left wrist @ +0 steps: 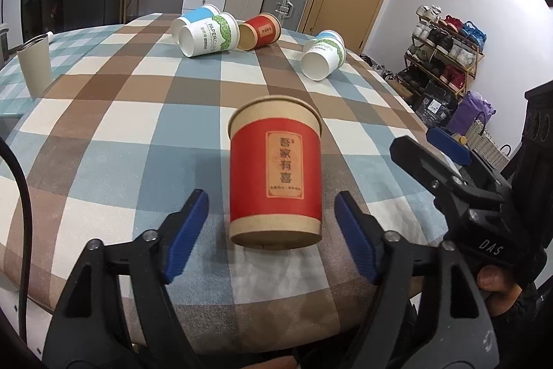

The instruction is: Flip cup upright

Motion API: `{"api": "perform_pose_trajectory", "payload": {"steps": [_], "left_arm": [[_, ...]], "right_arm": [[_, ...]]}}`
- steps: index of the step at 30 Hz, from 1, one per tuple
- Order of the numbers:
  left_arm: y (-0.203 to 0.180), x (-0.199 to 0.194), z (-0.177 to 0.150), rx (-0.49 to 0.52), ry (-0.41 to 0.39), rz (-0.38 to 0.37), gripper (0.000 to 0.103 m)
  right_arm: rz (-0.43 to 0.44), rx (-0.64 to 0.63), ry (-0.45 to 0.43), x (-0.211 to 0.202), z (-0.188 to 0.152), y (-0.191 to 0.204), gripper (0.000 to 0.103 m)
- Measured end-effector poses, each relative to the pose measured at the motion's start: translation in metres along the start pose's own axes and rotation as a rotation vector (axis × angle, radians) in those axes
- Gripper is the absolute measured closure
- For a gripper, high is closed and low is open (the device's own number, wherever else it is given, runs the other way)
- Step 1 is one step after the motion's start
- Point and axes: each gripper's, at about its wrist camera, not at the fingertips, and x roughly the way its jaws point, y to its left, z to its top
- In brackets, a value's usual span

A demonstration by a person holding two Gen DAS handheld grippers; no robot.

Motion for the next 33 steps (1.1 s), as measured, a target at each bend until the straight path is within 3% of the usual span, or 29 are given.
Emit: {"api": "perform_pose_trajectory", "payload": {"steps": [5, 7, 18, 33], "left_arm": [[0.010, -0.009, 0.009, 0.021, -0.025, -0.016, 0.015], [0.015, -0.013, 0.013, 0.046, -0.040, -0.010, 0.001], [0.050, -0.025, 0.027, 0.081, -0.136, -0.004, 0.001], [0.073, -0.014, 0.026, 0.106, -0.200, 0.036, 0.001]], "right_arm": [[0.001, -0.004, 0.003, 0.000, -0.001, 0.002, 0.000], [0.003, -0.005, 0.007, 0.000, 0.000, 0.003, 0.000], [0.054, 0.036, 0.067, 0.002, 0.009, 0.012, 0.000], [0.129, 0.125, 0.210, 0.031, 0.014, 0.023, 0.000]]}}
